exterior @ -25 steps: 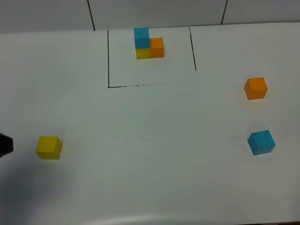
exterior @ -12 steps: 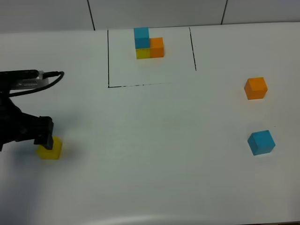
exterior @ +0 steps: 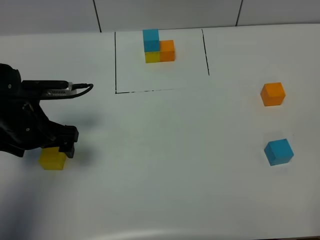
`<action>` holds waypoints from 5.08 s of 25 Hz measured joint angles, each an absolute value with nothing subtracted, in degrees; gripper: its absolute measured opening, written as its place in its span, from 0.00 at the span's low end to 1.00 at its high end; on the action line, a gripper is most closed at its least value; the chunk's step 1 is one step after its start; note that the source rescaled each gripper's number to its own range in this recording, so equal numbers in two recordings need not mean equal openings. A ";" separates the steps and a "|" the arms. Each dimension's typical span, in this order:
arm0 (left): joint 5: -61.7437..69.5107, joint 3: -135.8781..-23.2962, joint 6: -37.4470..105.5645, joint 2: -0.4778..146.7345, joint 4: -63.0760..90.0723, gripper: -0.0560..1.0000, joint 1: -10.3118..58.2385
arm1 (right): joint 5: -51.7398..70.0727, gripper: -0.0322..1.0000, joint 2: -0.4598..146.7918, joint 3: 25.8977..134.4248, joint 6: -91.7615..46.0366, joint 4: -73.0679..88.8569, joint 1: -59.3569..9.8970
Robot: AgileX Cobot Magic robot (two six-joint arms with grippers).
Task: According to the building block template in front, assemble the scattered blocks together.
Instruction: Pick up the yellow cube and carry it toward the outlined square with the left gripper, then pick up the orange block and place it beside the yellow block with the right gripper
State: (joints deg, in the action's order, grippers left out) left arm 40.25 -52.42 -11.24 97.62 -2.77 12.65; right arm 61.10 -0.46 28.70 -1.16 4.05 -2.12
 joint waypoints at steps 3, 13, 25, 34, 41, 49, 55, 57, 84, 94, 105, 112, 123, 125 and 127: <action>38.56 -52.47 -11.24 99.66 -2.77 0.99 12.65 | 61.10 0.50 -0.46 28.70 -1.16 4.05 -2.12; 35.76 -52.47 -11.65 106.39 -2.83 0.81 12.65 | 61.10 0.50 -0.46 28.70 -1.14 4.05 -2.12; 36.52 -53.83 -4.00 106.46 -2.96 0.07 13.72 | 61.10 0.50 -0.46 28.70 -1.14 4.05 -2.12; 41.86 -63.06 16.00 106.65 -2.96 0.07 20.64 | 61.10 0.50 -0.46 28.70 -0.79 4.05 -2.12; 49.13 -75.43 22.36 112.36 -3.22 0.07 26.84 | 61.10 0.50 -0.46 28.70 -0.67 4.05 -2.12; 55.80 -89.91 28.74 121.98 -6.85 0.07 34.58 | 61.10 0.50 -0.46 28.70 -0.67 4.05 -2.12; 59.69 -99.81 33.04 128.58 -7.54 0.07 37.77 | 61.10 0.50 -0.46 28.70 -0.67 4.05 -2.12; 60.00 -101.69 34.45 130.32 -7.59 0.07 38.50 | 61.10 0.50 -0.46 28.70 -0.67 4.05 -2.12; 57.98 -105.97 39.87 136.66 -8.12 0.07 39.19 | 61.10 0.50 -0.46 28.70 -0.43 4.05 -2.12; 57.03 -106.03 39.96 136.99 -8.80 0.72 39.19 | 61.10 0.50 -0.46 28.70 0.00 3.99 -2.12; 61.17 -105.90 39.61 132.45 -7.76 0.97 39.19 | 61.10 0.50 -0.46 28.70 0.00 3.99 -2.12; 64.12 -105.90 30.05 126.24 -7.76 0.97 38.54 | 61.10 0.50 -0.46 28.70 0.00 3.99 -2.12; 68.17 -102.47 17.25 116.43 -7.64 0.95 30.60 | 61.10 0.50 -0.46 28.70 0.00 3.99 -2.12; 67.86 -98.96 16.08 113.35 -7.64 0.94 28.63 | 61.10 0.50 -0.46 28.70 0.00 3.99 -2.12; 65.94 -94.16 14.35 110.07 -7.64 0.93 26.11 | 61.10 0.50 -0.46 28.70 0.00 3.99 -2.12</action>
State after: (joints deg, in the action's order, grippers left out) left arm 65.94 -94.16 14.35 110.07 -7.64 26.11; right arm 61.10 -0.46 28.70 0.00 3.99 -2.12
